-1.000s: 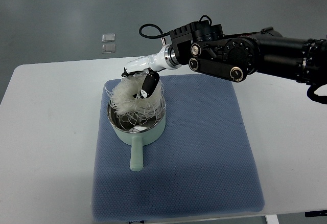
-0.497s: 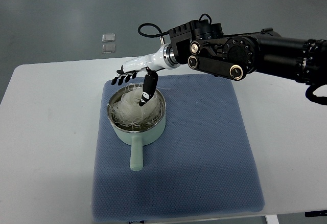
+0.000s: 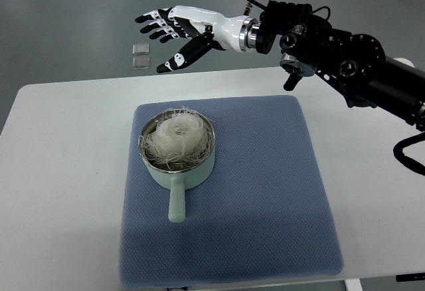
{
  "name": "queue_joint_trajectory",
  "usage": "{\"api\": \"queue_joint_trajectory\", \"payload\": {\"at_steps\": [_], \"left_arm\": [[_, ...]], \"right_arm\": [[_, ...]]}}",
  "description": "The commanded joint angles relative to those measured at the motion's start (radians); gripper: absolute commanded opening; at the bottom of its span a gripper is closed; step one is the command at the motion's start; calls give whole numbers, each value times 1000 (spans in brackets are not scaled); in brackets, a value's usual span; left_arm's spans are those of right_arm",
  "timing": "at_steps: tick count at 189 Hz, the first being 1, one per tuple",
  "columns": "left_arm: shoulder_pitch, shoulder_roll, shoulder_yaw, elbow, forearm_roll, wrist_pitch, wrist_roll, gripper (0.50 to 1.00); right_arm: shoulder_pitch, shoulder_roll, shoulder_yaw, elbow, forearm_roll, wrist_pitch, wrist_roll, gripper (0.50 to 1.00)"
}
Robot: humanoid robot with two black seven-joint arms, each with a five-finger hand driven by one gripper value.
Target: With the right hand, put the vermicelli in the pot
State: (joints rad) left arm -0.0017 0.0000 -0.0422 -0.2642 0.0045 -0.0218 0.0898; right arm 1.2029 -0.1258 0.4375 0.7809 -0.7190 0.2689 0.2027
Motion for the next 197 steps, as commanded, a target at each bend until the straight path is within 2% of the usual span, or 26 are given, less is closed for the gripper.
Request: {"api": "queue_joint_trajectory", "payload": {"at_steps": [1,31,51,94,111,157,197], "left_arm": [[0,0,2,-3,0,-1,1,1000],[0,0,2,-3,0,-1,1,1000],[0,0,2,-3,0,-1,1,1000],[0,0,2,-9,0,-1,1,1000],[0,0,2,-9,2,-1,1,1000],[0,0,2,-9,2,-1,1,1000],[0,0,2,-9,2,-1,1,1000]], "right_arm": [[-125,-5,194,1,7,-60,40,911],[-293,44,510,-5,131,-105,46,911],[-365,60,606,-31,314,-116,43,911],[-431,48,603,-117,681,-97,35,911],[-456,55,604,-132,685,-83,43,930],[-493,60,601,-135,685,3,47,930],[-502,58,601,-137,684,10,49,930]]}}
